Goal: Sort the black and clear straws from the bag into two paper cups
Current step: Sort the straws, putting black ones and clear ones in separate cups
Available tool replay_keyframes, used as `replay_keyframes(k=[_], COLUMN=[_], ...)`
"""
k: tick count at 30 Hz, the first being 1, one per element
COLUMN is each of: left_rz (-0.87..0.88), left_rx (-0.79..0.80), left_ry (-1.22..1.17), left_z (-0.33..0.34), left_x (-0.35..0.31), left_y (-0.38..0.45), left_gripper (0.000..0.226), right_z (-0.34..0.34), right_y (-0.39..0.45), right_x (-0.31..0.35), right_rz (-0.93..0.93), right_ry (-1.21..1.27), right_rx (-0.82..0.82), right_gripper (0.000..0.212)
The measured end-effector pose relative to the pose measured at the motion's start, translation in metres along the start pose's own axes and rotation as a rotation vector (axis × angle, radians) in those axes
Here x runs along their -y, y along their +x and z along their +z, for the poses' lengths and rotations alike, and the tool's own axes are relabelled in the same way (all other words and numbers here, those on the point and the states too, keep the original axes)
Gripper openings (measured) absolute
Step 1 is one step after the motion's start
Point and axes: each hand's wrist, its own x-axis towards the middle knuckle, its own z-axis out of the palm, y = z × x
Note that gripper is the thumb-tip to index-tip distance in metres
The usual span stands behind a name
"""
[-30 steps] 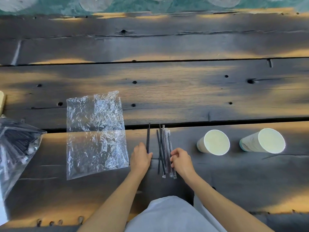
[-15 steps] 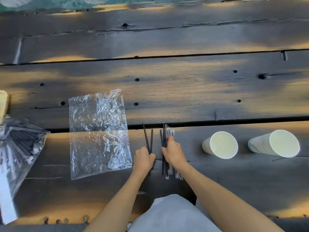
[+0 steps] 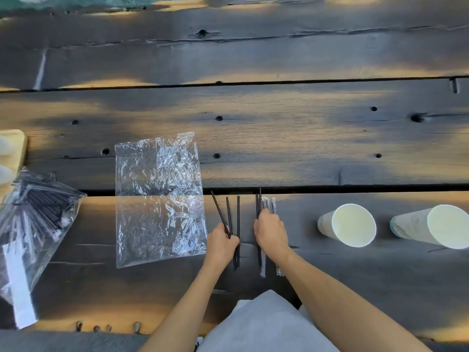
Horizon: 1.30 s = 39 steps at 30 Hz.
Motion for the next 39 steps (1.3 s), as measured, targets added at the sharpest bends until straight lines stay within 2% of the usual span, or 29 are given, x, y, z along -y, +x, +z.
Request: replay_keyframes(k=[3, 8, 13, 16, 21, 24, 29, 31, 35, 37, 39], left_rz=[0.023, 0.030, 0.052, 0.065, 0.036, 0.008, 0.061, 0.079, 0.111, 0.119, 0.091], left_rx=[-0.043, -0.086, -0.026, 0.000, 0.053, 0.120, 0.274, 0.334, 0.373, 0.431, 0.519], left_ry=[0.035, 0.171, 0.308, 0.218, 0.038, -0.058, -0.354, -0.488, -0.588, -0.638, -0.697], left_z=[-0.003, 0.002, 0.001, -0.002, -0.010, -0.014, -0.018, -0.015, -0.012, -0.012, -0.012], left_x=[-0.001, -0.005, -0.011, -0.007, -0.008, -0.015, -0.038, -0.045, -0.053, -0.054, -0.054], left_y=[-0.003, -0.001, 0.002, 0.007, 0.004, 0.000, -0.026, -0.037, -0.050, -0.056, -0.062], left_gripper=[0.007, 0.027, 0.020, 0.018, 0.025, 0.032, 0.024, 0.025, 0.024, 0.025, 0.024], right_z=[0.000, -0.001, 0.003, 0.002, -0.004, -0.016, -0.041, -0.043, -0.050, -0.054, -0.059], right_y=[-0.002, -0.003, -0.004, -0.003, 0.005, 0.008, -0.007, -0.009, -0.011, -0.015, -0.020], right_x=[-0.002, -0.005, -0.004, -0.001, -0.001, -0.007, -0.020, -0.025, -0.033, -0.039, -0.041], right_rz=[0.005, -0.045, -0.081, -0.079, -0.019, -0.020, -0.059, -0.092, -0.188, -0.225, -0.199], right_ry=[0.060, 0.069, 0.001, -0.005, 0.086, 0.305, 0.860, 0.932, 0.872, 0.916, 1.118], right_rx=[-0.019, -0.009, 0.053, 0.091, 0.151, 0.204, 0.483, 0.474, 0.361, 0.396, 0.481], right_gripper=[0.019, 0.021, 0.021, 0.014, 0.015, 0.021, 0.018, 0.019, 0.027, 0.020, 0.021])
